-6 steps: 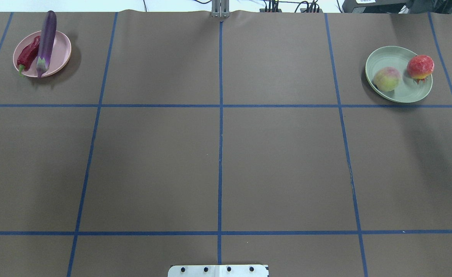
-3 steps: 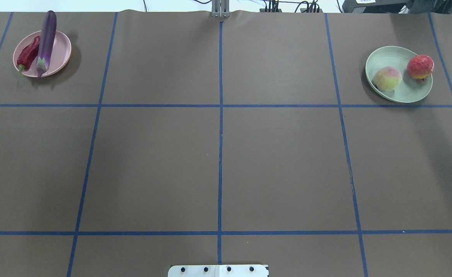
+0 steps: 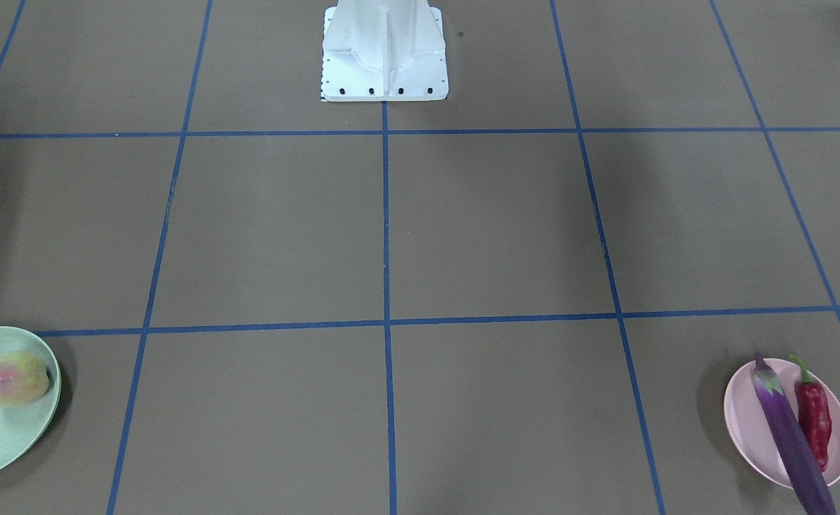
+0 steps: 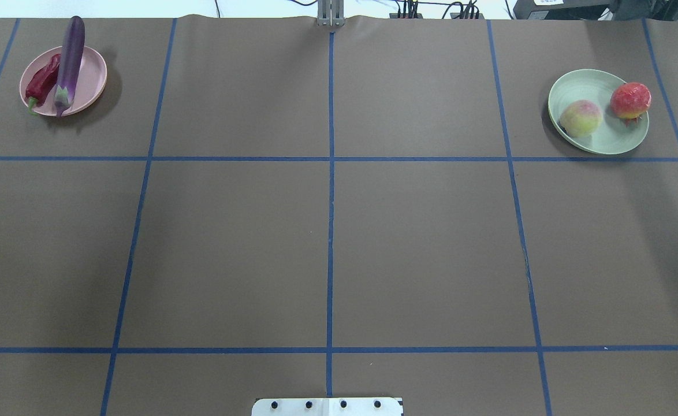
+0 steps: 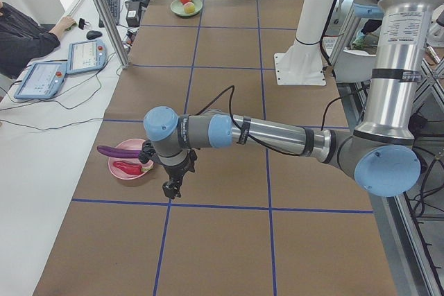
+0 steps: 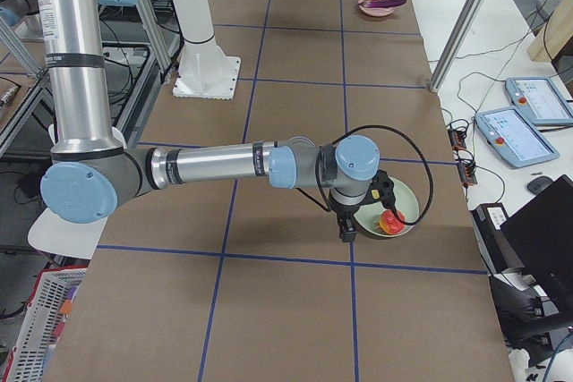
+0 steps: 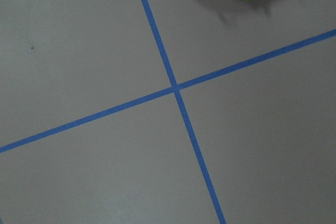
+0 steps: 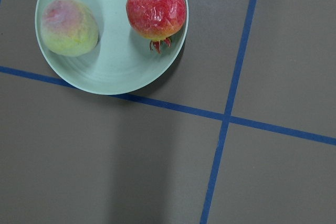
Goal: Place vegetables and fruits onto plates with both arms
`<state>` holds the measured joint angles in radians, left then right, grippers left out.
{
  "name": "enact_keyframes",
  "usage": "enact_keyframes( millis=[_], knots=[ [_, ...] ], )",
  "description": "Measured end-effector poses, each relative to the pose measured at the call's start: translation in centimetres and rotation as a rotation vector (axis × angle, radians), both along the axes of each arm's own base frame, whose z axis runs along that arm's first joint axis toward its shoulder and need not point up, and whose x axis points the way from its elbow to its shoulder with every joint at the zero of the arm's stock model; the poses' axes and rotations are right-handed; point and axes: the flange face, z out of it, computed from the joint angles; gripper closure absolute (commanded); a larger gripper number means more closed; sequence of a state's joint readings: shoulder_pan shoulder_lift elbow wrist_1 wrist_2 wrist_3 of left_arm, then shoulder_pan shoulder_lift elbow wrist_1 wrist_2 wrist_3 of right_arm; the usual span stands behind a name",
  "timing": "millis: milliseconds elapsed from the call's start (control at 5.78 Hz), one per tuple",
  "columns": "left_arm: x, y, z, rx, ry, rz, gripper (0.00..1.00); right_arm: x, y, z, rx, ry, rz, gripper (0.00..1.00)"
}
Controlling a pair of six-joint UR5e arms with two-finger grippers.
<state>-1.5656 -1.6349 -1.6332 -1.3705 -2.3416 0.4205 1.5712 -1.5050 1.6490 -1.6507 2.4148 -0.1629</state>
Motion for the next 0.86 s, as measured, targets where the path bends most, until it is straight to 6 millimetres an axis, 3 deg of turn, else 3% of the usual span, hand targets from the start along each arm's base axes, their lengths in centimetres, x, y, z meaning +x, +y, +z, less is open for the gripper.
enact_keyframes(
  millis=[865],
  knots=[
    [0.0,0.5,0.4,-0.033,0.0,-0.03,0.0,0.5,2.3,1.2,-0.067,0.045,0.041,0.0]
  ],
)
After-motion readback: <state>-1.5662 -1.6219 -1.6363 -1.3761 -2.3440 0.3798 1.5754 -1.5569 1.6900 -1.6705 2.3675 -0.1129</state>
